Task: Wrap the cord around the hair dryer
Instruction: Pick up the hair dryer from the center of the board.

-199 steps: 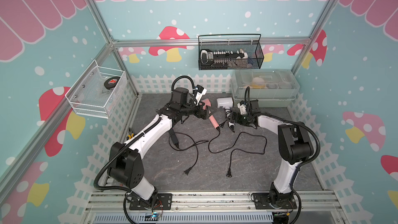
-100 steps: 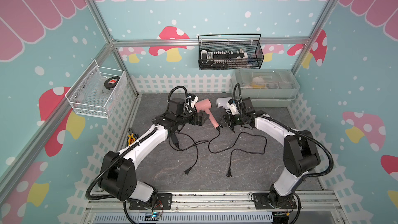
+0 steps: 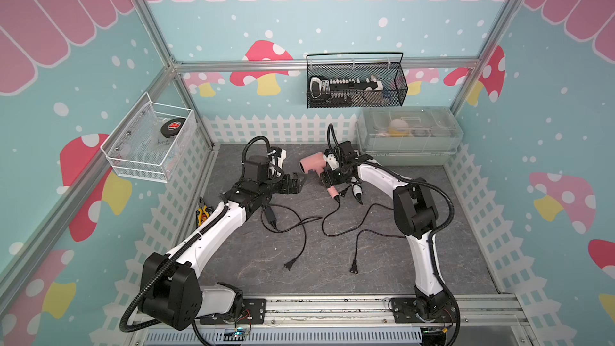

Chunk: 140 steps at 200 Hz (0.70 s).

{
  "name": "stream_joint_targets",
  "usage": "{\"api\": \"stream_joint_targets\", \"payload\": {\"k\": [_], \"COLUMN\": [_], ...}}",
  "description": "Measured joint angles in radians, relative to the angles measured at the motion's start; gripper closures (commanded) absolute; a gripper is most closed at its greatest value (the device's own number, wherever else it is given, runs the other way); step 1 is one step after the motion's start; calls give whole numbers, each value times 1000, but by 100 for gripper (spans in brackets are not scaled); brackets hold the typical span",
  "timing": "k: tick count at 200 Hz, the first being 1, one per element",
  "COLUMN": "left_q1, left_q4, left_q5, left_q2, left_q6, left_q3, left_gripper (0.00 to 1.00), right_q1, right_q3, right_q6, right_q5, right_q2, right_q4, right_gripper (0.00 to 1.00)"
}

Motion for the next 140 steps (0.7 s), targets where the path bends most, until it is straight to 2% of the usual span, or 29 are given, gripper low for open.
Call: {"api": "stream_joint_targets", "payload": {"k": [60, 91, 111, 140], "left_q1": [8, 9, 9, 9], "left_q4": [-2, -2, -2, -2], "left_q5": [4, 4, 4, 4], "left_q2": [4, 5, 6, 7], "left_q6": [-14, -14, -15, -16], "left_q3": [0, 0, 0, 0], "left_gripper": [1, 1, 1, 1], "right_q1": [17, 23, 30, 39], "right_q3": [194, 219, 223, 235], "right_q6": [-20, -31, -37, -33], "right_q5": [85, 114, 132, 150], "right_q2": [140, 171, 177, 187], "right_q4": [-113, -133, -140, -147], "right_gripper": [32, 39, 50, 73]}}
